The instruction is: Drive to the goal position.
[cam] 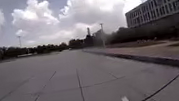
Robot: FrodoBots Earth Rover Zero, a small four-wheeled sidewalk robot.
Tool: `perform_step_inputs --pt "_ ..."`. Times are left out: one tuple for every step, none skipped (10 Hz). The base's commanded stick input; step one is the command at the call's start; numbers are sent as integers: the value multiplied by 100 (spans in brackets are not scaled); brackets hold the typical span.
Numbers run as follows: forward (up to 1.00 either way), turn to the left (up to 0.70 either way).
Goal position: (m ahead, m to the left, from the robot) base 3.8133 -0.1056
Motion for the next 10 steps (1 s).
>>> perform_step_inputs --pt "70 0" --pt "70 0" --pt "70 0" --pt "70 0" --pt "70 0" --pt "70 0" --pt "70 0" --pt "70 0" --pt "70 0" --pt "70 0"
